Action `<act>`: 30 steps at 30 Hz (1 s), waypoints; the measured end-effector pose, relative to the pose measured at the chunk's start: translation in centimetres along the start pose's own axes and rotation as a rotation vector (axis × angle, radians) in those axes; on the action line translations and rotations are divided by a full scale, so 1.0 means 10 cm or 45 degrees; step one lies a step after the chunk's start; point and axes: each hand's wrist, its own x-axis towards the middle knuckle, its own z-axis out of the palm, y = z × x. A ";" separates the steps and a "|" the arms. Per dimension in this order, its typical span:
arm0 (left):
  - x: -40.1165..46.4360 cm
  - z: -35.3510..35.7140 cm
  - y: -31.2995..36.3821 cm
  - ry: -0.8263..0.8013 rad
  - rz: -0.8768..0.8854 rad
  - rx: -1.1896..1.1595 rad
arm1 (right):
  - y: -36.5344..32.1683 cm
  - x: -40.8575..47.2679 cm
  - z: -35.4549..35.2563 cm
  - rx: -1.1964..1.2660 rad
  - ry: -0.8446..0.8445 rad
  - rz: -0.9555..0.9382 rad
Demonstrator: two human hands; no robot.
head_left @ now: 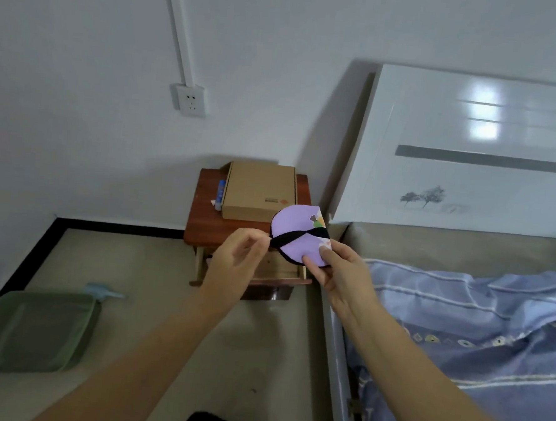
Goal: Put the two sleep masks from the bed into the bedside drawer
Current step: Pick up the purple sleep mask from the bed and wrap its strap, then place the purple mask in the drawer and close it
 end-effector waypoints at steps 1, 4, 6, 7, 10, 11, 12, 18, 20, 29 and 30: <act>0.03 -0.01 -0.06 0.071 -0.109 -0.050 | 0.04 0.04 0.03 -0.026 -0.022 0.004; 0.27 -0.09 -0.24 0.193 -0.560 -0.207 | 0.22 0.18 0.13 -0.132 -0.113 0.024; 0.46 -0.17 -0.40 0.073 -0.757 -0.271 | 0.31 0.33 0.22 -0.198 -0.142 0.104; 0.54 -0.22 -0.47 0.003 -0.811 -0.286 | 0.34 0.41 0.26 -0.253 -0.147 0.168; 0.76 -0.40 -0.74 -0.131 -0.937 -0.325 | 0.44 0.71 0.37 -0.524 -0.143 0.338; 0.84 -0.46 -0.84 -0.164 -0.979 -0.312 | 0.49 0.83 0.40 -0.617 -0.130 0.354; 0.91 -0.52 -0.95 -0.209 -1.022 -0.292 | 0.54 0.95 0.43 -0.696 -0.121 0.357; 1.17 -0.63 -1.77 -0.457 -1.486 -0.218 | 1.15 1.57 0.41 -1.064 0.004 0.425; 1.14 -0.57 -2.14 -0.590 -1.521 0.003 | 1.44 1.73 0.27 -1.001 0.016 0.596; 1.34 -0.09 -3.76 -0.269 -1.301 0.208 | 2.39 3.08 -0.15 -1.325 0.023 0.585; 1.35 -0.04 -3.90 -0.251 -1.247 0.249 | 2.49 3.23 -0.17 -1.359 0.022 0.536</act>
